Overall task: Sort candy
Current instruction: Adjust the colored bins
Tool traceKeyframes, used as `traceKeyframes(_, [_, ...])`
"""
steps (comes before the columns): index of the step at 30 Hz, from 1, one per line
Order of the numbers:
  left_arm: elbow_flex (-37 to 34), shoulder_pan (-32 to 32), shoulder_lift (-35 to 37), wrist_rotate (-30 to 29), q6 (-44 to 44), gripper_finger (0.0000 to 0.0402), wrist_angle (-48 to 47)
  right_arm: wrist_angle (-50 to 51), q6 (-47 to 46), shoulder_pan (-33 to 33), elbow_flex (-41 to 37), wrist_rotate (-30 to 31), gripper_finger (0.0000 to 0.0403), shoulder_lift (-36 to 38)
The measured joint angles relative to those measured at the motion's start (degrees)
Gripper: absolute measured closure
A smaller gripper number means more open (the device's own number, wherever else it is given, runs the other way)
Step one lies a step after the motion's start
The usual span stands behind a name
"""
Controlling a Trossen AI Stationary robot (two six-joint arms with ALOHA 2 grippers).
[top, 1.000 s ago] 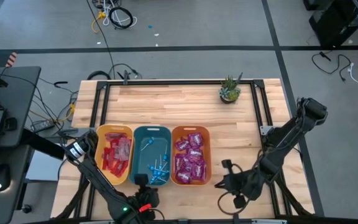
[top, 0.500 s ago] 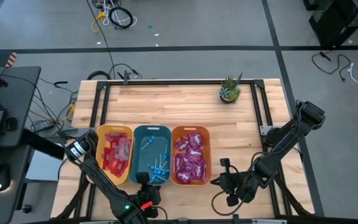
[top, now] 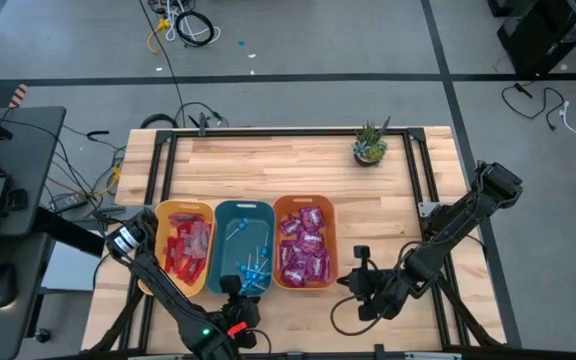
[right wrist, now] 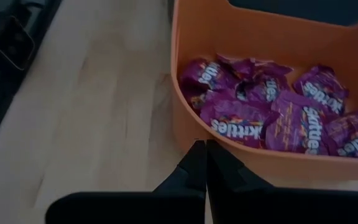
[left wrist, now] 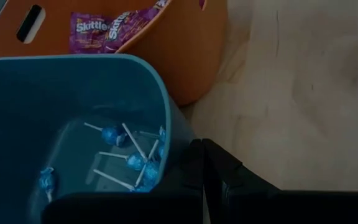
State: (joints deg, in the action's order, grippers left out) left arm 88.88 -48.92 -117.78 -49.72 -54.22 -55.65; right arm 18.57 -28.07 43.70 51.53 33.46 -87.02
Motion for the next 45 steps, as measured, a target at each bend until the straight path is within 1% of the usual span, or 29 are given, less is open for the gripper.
traceKeyframes(11, [0.00,2.78,0.00,-1.08,3.06,0.0402,-0.91,1.25,-0.73,-0.35,0.00,0.21,0.0403,-0.02])
traceKeyframes(18, [0.00,2.84,0.00,-1.75,3.08,0.0402,-0.99,2.49,-1.74,-0.45,0.00,1.77,0.0403,-0.02])
traceKeyframes(21, [0.26,2.82,0.00,-3.31,3.24,0.0402,-0.18,2.49,-1.54,-0.45,0.00,1.77,0.0403,-0.04])
traceKeyframes(25, [4.53,1.55,0.00,-4.80,7.90,0.0402,-0.26,2.45,-1.95,0.31,0.00,1.06,0.0403,0.76])
traceKeyframes(28, [9.69,0.20,0.00,-4.40,10.46,0.0402,-2.13,2.14,-1.99,1.03,0.00,0.00,0.0403,1.62])
traceKeyframes(30, [13.76,-0.57,0.00,-3.08,10.41,0.0402,-4.65,2.12,-2.34,1.35,0.00,-0.54,0.0403,1.86])
traceKeyframes(33, [20.00,-2.01,0.00,0.10,6.88,0.0402,-11.75,2.16,-3.09,1.85,0.00,-0.66,0.0403,1.88])
traceKeyframes(35, [23.86,-3.16,0.00,1.40,1.89,0.0402,-18.25,2.12,-3.26,1.97,0.00,-0.99,0.0403,1.88])
traceKeyframes(37, [27.42,-4.14,0.00,2.56,-5.74,0.0402,-26.78,2.13,-3.26,2.04,0.00,-1.18,0.0403,1.88])
traceKeyframes(39, [30.30,-4.43,0.07,5.01,-16.06,0.0402,-34.34,2.12,-3.28,1.99,0.00,-1.19,0.0403,1.88])
traceKeyframes(40, [30.89,-4.31,0.36,7.22,-19.61,0.0402,-34.63,2.14,-3.31,1.99,0.00,-1.19,0.0403,1.88])
traceKeyframes(41, [30.91,-4.03,1.09,9.70,-20.19,0.0402,-33.77,2.11,-3.31,1.99,0.00,-1.19,0.0403,1.88])
traceKeyframes(43, [30.92,-4.17,2.09,12.23,-20.43,0.0402,-32.71,1.99,-3.31,2.04,0.00,-1.19,0.0403,1.90])
traceKeyframes(45, [31.47,-4.32,2.34,14.58,-21.97,0.0402,-33.70,1.62,-3.28,2.04,0.00,-1.23,0.0403,1.95])
